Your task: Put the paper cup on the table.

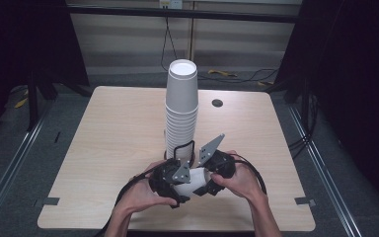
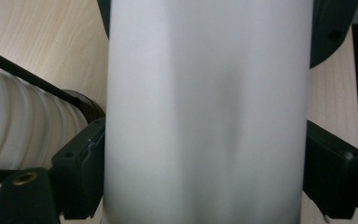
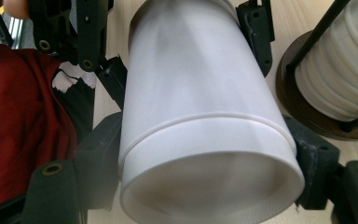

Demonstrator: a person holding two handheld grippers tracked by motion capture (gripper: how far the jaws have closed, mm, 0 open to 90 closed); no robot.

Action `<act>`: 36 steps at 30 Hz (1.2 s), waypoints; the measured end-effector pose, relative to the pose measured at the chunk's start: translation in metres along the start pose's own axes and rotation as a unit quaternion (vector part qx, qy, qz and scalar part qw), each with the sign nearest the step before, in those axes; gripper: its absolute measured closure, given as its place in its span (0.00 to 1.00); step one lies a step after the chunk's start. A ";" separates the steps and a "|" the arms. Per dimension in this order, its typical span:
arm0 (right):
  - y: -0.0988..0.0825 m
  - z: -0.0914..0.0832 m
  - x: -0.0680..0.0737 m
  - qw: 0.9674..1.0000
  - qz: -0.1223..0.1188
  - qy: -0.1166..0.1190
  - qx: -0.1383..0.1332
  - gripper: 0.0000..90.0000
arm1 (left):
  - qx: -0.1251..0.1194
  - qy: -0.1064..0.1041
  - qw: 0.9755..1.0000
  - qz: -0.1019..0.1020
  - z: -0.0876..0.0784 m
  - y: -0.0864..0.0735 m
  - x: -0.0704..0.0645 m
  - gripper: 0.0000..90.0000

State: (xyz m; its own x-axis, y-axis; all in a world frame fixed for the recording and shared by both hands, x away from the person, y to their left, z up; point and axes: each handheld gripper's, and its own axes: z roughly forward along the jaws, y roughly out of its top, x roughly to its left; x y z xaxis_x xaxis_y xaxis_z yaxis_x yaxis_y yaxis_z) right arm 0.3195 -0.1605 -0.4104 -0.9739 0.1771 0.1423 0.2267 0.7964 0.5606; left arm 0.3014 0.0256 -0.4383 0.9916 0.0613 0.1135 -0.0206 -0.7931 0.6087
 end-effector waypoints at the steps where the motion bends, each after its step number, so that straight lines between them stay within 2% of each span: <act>1: 0.000 0.000 0.000 1.000 -0.001 0.001 0.000 0.28 | -0.009 0.002 1.000 -0.002 -0.001 0.000 0.001 0.16; 3: 0.000 0.000 0.000 1.000 -0.004 0.002 0.000 0.28 | -0.011 -0.001 1.000 0.002 -0.003 0.000 0.002 0.17; 5: 0.001 0.001 0.001 1.000 -0.002 0.000 0.000 0.28 | -0.029 -0.001 1.000 0.000 -0.006 0.000 0.001 0.17; 8: 0.001 0.002 0.000 1.000 -0.002 0.001 0.002 0.28 | -0.037 -0.001 0.999 0.002 -0.008 -0.001 0.001 0.17; 11: 0.001 0.002 0.000 1.000 -0.006 -0.002 0.000 0.28 | -0.054 -0.004 0.999 -0.001 -0.011 -0.002 0.002 0.18; 13: 0.000 0.000 0.001 1.000 0.006 -0.004 0.002 0.28 | -0.070 -0.002 0.998 -0.001 -0.014 -0.003 0.003 0.18; 17: 0.000 0.000 0.000 1.000 0.006 -0.007 0.003 0.28 | -0.079 0.001 0.997 -0.004 -0.017 -0.005 0.004 0.18; 18: -0.001 -0.001 0.000 1.000 0.005 -0.009 -0.001 0.28 | -0.092 0.004 0.996 -0.012 -0.019 -0.007 0.004 0.18; 20: -0.003 -0.003 -0.001 1.000 0.006 -0.013 -0.006 0.28 | -0.097 0.005 0.995 -0.009 -0.020 -0.007 0.004 0.18; 21: -0.004 -0.004 -0.001 1.000 0.008 -0.011 -0.012 0.28 | -0.111 0.009 0.994 -0.020 -0.024 -0.010 0.005 0.18; 23: -0.005 -0.006 -0.001 1.000 0.011 -0.011 -0.015 0.28 | -0.117 0.010 0.993 -0.021 -0.025 -0.010 0.005 0.18; 25: -0.009 -0.010 -0.002 0.999 0.018 -0.018 -0.027 0.28 | -0.142 0.025 0.989 -0.037 -0.031 -0.013 0.006 0.18; 26: -0.010 -0.011 -0.003 0.999 0.020 -0.018 -0.029 0.28 | -0.142 0.025 0.989 -0.037 -0.031 -0.013 0.006 0.18; 29: -0.014 -0.013 -0.003 0.999 0.027 -0.021 -0.036 0.28 | -0.164 0.035 0.984 -0.057 -0.034 -0.016 0.006 0.18; 31: -0.017 -0.014 -0.004 0.998 0.032 -0.024 -0.040 0.28 | -0.165 0.038 0.984 -0.058 -0.034 -0.016 0.006 0.18; 33: -0.020 -0.016 -0.004 0.998 0.039 -0.029 -0.047 0.28 | -0.176 0.048 0.981 -0.071 -0.036 -0.018 0.006 0.18; 34: -0.022 -0.017 -0.004 0.997 0.042 -0.027 -0.052 0.28 | -0.193 0.051 0.977 -0.080 -0.038 -0.021 0.006 0.18; 36: -0.026 -0.020 -0.003 0.997 0.047 -0.030 -0.061 0.28 | -0.196 0.054 0.976 -0.080 -0.040 -0.022 0.006 0.18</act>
State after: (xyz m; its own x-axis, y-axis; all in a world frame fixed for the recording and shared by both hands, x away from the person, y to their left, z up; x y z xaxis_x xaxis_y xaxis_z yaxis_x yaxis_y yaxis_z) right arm 0.3168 -0.1930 -0.4090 -0.9464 0.2850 0.1521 0.3139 0.6996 0.6419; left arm 0.3030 0.0675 -0.4200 0.9677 0.2447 0.0614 0.0648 -0.4764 0.8768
